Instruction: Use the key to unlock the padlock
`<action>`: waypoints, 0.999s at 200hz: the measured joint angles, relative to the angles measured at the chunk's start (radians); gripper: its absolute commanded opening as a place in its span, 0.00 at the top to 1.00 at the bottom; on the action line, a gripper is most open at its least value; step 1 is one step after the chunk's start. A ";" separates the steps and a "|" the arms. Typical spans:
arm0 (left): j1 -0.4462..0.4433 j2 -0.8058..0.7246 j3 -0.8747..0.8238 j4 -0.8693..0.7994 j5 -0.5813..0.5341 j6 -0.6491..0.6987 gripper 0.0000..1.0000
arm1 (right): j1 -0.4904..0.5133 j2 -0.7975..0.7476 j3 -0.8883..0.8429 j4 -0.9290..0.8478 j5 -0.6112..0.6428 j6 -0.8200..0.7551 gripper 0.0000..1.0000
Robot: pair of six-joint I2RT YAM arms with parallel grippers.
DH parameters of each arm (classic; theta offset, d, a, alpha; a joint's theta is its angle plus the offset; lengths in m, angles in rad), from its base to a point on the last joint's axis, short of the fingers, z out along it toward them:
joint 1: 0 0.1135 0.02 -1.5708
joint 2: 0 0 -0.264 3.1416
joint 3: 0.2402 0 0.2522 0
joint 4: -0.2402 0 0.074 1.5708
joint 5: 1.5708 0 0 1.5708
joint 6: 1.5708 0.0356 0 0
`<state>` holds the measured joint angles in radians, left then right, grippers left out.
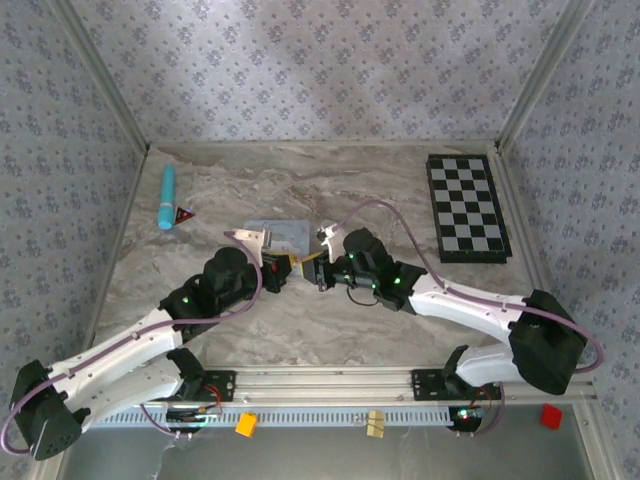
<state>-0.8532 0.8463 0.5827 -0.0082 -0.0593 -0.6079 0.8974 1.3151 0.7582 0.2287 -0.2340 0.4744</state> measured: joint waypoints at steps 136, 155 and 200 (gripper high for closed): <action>0.000 -0.026 -0.017 0.075 0.140 0.013 1.00 | -0.114 -0.019 -0.232 0.553 -0.313 0.151 0.43; 0.000 -0.026 -0.017 0.088 0.161 0.013 1.00 | -0.114 -0.019 -0.232 0.583 -0.324 0.152 0.47; 0.000 -0.034 -0.023 0.117 0.169 0.013 1.00 | -0.114 -0.014 -0.232 0.643 -0.369 0.175 0.66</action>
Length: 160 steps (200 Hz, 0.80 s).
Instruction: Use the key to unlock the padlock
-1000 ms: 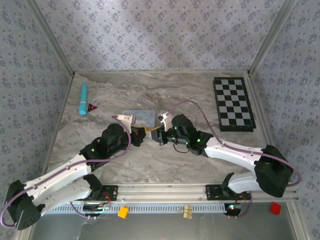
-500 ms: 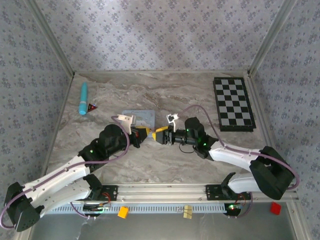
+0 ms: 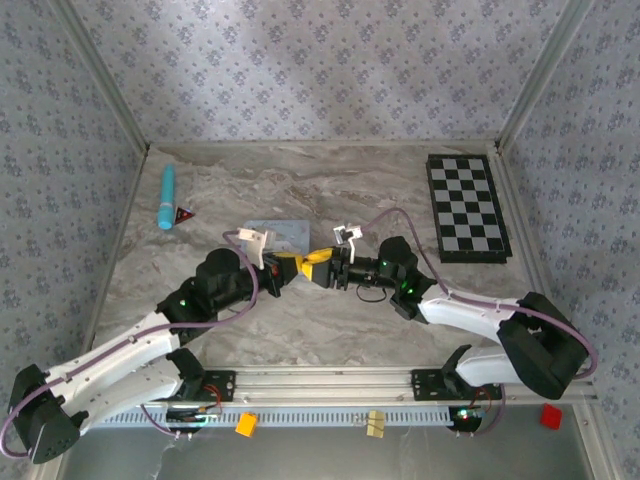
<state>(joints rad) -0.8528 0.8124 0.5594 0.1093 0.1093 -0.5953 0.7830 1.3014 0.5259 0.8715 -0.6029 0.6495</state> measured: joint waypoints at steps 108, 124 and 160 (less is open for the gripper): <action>0.023 -0.033 -0.024 0.047 0.066 -0.018 1.00 | -0.023 0.018 -0.001 0.050 -0.054 0.031 0.92; 0.027 -0.040 -0.029 0.057 0.082 -0.018 1.00 | -0.028 0.022 -0.002 0.068 -0.075 0.043 0.97; 0.035 -0.051 -0.036 0.071 0.110 -0.016 0.99 | -0.033 0.024 -0.002 0.086 -0.106 0.061 1.00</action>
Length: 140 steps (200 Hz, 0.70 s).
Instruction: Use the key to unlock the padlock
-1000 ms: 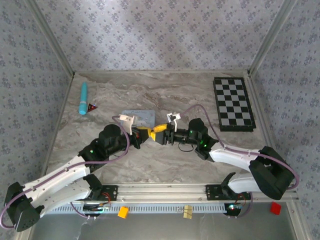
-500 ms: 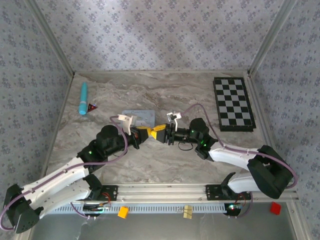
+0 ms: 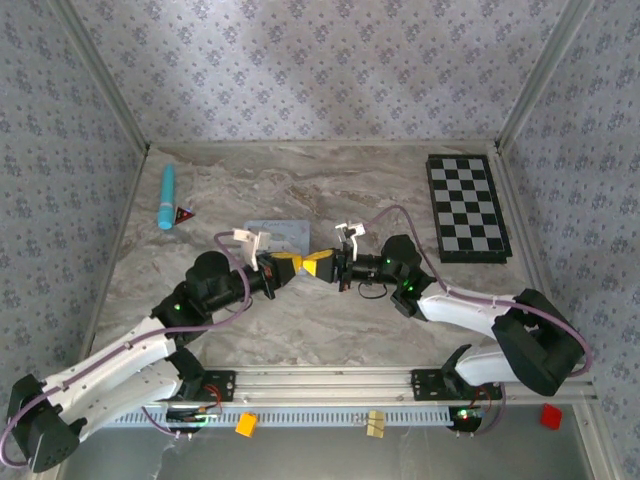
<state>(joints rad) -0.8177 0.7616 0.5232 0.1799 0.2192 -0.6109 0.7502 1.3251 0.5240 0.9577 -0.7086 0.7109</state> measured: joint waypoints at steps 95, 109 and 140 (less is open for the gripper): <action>0.049 -0.031 -0.025 -0.016 -0.010 -0.020 0.41 | -0.002 -0.070 -0.004 -0.119 0.063 -0.021 1.00; 0.064 -0.038 -0.029 -0.022 -0.018 -0.032 0.37 | -0.002 -0.083 -0.005 -0.160 0.094 -0.030 1.00; 0.087 -0.047 -0.035 -0.051 -0.057 -0.050 0.29 | -0.002 -0.109 -0.006 -0.267 0.179 -0.047 1.00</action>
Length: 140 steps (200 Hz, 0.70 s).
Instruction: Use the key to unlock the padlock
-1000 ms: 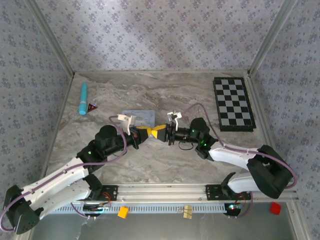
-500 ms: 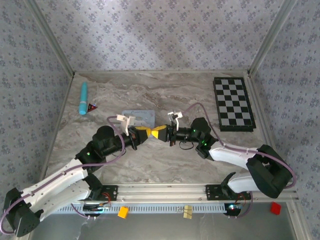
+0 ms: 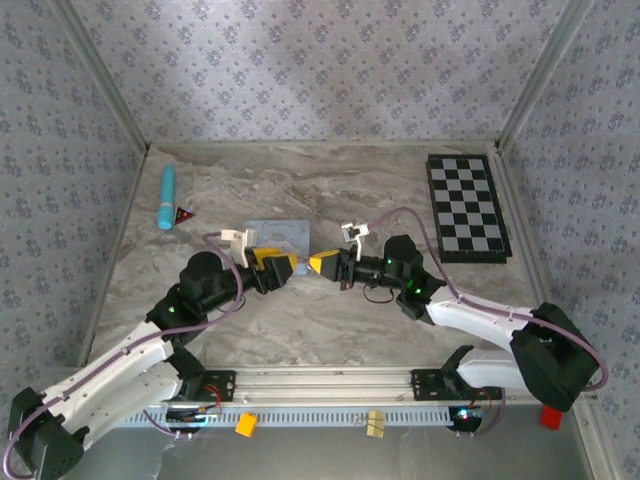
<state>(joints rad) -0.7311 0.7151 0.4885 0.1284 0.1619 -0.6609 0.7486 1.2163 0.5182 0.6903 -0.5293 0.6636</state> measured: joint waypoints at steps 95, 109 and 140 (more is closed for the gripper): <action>0.086 0.146 0.055 -0.357 -0.158 -0.069 0.23 | 0.010 -0.150 -0.047 -0.328 0.276 -0.008 1.00; 0.068 0.145 0.019 -0.340 -0.160 -0.066 0.22 | 0.015 -0.164 -0.062 -0.339 0.291 -0.009 1.00; 0.060 0.169 -0.120 -0.256 -0.173 -0.062 0.23 | 0.021 -0.167 -0.085 -0.343 0.310 -0.009 1.00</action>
<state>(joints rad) -0.6708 0.8841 0.3683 -0.1280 -0.0109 -0.7227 0.7700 1.0492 0.4328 0.3470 -0.2195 0.6548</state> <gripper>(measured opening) 0.774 0.050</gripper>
